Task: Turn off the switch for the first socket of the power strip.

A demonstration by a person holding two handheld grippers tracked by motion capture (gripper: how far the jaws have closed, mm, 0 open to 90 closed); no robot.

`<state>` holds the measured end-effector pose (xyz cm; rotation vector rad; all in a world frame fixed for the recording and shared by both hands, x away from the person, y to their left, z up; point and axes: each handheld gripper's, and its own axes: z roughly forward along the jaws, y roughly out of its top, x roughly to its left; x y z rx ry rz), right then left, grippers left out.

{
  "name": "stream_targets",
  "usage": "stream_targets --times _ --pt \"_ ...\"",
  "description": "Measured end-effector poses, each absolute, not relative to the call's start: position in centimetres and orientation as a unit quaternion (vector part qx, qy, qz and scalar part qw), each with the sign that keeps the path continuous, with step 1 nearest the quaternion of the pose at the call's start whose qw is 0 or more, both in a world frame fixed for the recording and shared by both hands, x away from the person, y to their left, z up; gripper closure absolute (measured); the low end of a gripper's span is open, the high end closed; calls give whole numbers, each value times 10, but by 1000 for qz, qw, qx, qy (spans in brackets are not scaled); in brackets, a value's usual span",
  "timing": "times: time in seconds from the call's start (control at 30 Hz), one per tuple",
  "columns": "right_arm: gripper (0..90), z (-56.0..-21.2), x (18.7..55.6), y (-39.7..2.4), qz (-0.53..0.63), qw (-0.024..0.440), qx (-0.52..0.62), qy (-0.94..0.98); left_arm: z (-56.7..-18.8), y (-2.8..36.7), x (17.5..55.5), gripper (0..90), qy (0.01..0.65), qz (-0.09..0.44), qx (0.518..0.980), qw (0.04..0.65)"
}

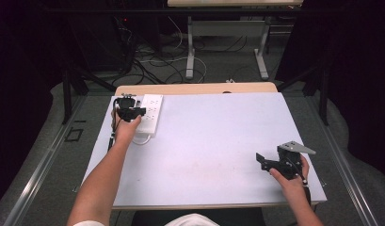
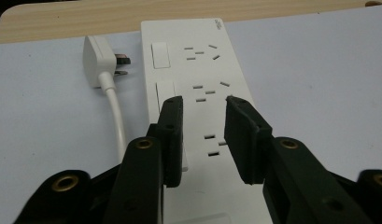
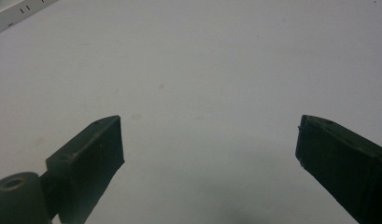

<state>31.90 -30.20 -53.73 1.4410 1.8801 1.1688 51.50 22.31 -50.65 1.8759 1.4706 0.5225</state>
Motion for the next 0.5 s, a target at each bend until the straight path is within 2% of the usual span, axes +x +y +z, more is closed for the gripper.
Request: stream_targets --times 0.5 --pt "69 -538 318 -305 432 243 530 688 -493 219 504 489 554 184 724 368"
